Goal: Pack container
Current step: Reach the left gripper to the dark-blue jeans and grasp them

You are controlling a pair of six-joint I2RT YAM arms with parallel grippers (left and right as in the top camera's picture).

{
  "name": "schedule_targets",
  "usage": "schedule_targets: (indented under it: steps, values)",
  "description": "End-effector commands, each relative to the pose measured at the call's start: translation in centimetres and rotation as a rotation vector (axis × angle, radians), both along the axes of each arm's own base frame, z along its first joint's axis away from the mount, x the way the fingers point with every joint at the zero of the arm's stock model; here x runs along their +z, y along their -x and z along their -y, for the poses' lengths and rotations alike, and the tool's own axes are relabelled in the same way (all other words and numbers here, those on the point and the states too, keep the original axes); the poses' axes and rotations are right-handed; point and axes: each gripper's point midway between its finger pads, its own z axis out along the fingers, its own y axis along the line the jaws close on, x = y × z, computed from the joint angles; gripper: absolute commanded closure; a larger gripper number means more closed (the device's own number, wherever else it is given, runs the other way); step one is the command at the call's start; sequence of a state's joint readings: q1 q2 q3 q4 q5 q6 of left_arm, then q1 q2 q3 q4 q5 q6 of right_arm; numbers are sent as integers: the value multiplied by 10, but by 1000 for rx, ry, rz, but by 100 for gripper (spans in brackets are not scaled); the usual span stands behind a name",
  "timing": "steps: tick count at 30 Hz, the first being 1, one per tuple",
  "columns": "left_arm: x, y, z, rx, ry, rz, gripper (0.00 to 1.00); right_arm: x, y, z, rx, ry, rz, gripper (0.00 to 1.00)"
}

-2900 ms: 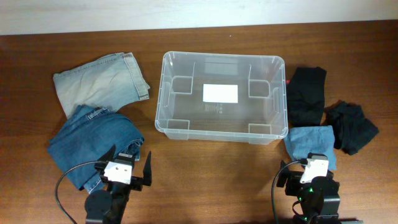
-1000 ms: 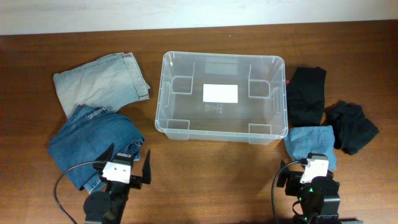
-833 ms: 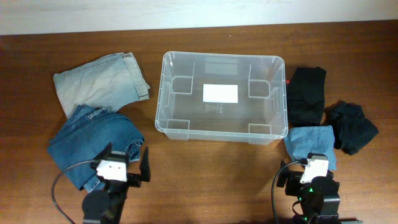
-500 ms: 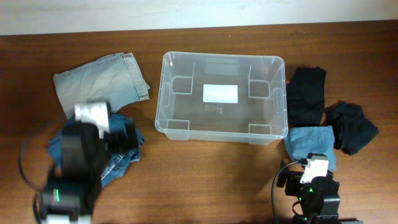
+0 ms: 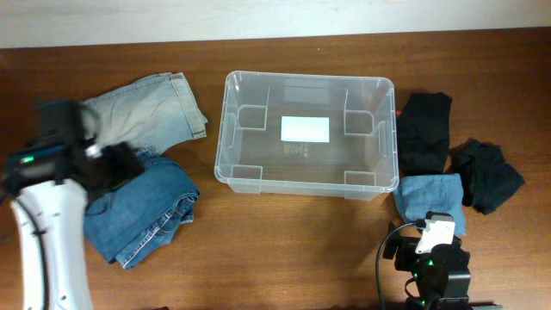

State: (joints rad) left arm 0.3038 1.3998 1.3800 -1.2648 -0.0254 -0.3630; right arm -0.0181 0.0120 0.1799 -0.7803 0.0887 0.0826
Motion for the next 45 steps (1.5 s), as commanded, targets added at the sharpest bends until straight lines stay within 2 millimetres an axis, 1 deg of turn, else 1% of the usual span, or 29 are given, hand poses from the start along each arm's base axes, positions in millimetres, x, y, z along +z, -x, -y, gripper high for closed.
schedule_targets:
  steps: [1,4,7,9,10,11,14,19,22,24,26,28,30,31,32,33,35,36,38,39,40,42,43,44,45]
  values:
    - [-6,17,-27,62,47,2,0,-1,0,1,-10,-5,3,2]
    - [-31,25,-41,49,148,44,0,-1,0,1,-10,-5,3,2]
    - [-60,42,-60,113,243,100,0,-1,0,1,-10,-5,3,2]
    - [-74,48,-65,133,314,175,0,-1,0,1,-10,-5,3,2]
    - [-82,53,-69,153,331,201,0,-1,0,1,-10,-5,3,1]
    - [-100,64,-78,204,321,196,0,-1,0,1,-10,-5,3,2]
    - [-123,72,-80,231,317,203,0,-1,0,1,-10,-5,3,2]
    - [-158,69,-83,213,298,216,0,-1,0,1,-10,-5,3,2]
    - [-173,67,-83,200,326,209,0,-1,0,1,-10,-5,3,2]
    - [-183,51,-72,109,410,281,0,-1,0,1,-10,-5,3,2]
    - [-196,41,-63,41,482,330,0,-1,0,1,-10,-5,3,2]
    - [-203,36,-56,-10,524,364,0,-1,0,1,-10,-5,3,1]
    - [-213,34,-51,-9,570,373,0,-1,0,1,-10,-5,3,2]
    - [-214,32,-49,-10,588,388,1,-1,0,1,-10,-5,3,2]
    - [-214,30,-48,-13,599,404,4,-1,0,1,-10,-5,3,2]
    - [-215,29,-48,-14,603,409,10,-1,0,1,-10,-5,3,2]
    - [-214,29,-48,-13,603,409,39,-1,0,1,-10,-5,3,2]
    - [-214,29,-47,-13,609,411,47,-1,0,1,-10,-5,3,1]
    - [-212,28,-44,-11,627,420,56,-1,0,1,-10,-5,3,2]
    - [-210,28,-43,-10,639,425,67,-1,0,1,-10,-5,3,2]
    - [-208,29,-41,-8,646,423,73,-1,0,1,-10,-5,3,2]
    - [-203,30,-39,-2,661,416,79,-1,0,1,-10,-5,3,1]
    - [-193,30,-39,1,668,411,80,-1,0,1,-10,-5,3,2]
    - [-177,29,-41,-3,660,417,82,-1,0,1,-10,-5,3,2]
    - [-163,27,-42,-10,648,428,91,-1,0,1,-10,-5,3,2]
